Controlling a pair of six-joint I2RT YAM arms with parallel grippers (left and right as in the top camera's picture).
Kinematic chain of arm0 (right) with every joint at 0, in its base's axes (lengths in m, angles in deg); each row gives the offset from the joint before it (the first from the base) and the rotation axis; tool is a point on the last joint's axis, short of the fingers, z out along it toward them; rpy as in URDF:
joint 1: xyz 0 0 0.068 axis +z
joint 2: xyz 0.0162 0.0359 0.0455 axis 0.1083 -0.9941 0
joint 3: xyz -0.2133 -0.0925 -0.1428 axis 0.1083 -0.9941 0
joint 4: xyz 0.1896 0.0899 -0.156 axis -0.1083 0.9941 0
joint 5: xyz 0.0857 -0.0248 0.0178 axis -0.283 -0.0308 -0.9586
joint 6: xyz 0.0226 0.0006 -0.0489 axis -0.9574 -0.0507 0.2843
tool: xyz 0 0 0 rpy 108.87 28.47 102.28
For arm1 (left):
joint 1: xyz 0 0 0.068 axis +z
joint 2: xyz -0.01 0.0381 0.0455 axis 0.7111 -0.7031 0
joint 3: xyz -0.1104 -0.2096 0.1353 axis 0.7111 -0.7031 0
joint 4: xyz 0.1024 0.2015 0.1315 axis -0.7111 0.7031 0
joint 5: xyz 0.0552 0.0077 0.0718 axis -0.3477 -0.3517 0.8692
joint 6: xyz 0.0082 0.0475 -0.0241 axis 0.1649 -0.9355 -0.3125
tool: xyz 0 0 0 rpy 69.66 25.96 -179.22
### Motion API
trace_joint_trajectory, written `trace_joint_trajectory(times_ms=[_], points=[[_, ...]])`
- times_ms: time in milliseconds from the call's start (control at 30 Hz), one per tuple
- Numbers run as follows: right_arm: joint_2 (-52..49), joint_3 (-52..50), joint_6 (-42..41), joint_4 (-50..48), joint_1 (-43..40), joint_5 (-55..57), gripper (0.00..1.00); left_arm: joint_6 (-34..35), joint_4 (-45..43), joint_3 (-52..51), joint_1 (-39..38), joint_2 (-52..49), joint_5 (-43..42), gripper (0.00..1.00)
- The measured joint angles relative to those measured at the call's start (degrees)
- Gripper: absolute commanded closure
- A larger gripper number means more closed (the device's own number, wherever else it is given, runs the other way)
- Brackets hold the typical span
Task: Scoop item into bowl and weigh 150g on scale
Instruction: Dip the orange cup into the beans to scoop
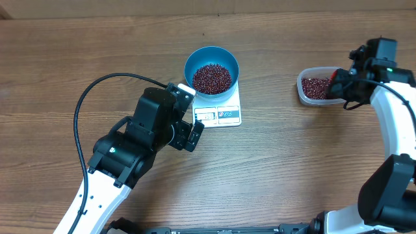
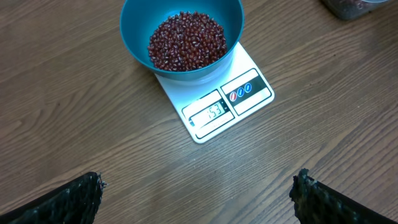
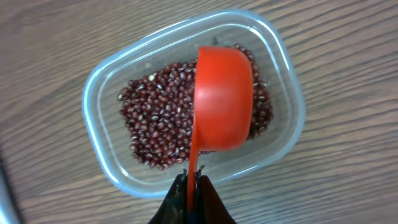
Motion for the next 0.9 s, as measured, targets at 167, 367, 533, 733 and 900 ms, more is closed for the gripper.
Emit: trace_joint_trajectory(times_ms=[167,367,533,733,900], points=[[0.0,0.02,-0.5,-0.98,4.94,8.35,0.96,0.0,0.0,0.0,0.0,0.0,0.0,0.01],[0.0,0.0,-0.61,-1.68,7.72,13.68,0.96,0.0,0.0,0.0,0.0,0.0,0.0,0.0],[0.0,0.02,-0.66,-2.45,8.0,15.28,0.96,0.0,0.0,0.0,0.0,0.0,0.02,0.0],[0.24,0.02,-0.66,-2.45,8.0,15.32,0.96,0.0,-0.02,0.0,0.0,0.0,0.02,0.0],[1.95,0.0,-0.66,-1.95,8.0,15.23,0.96,0.0,0.0,0.0,0.0,0.0,0.0,0.01]])
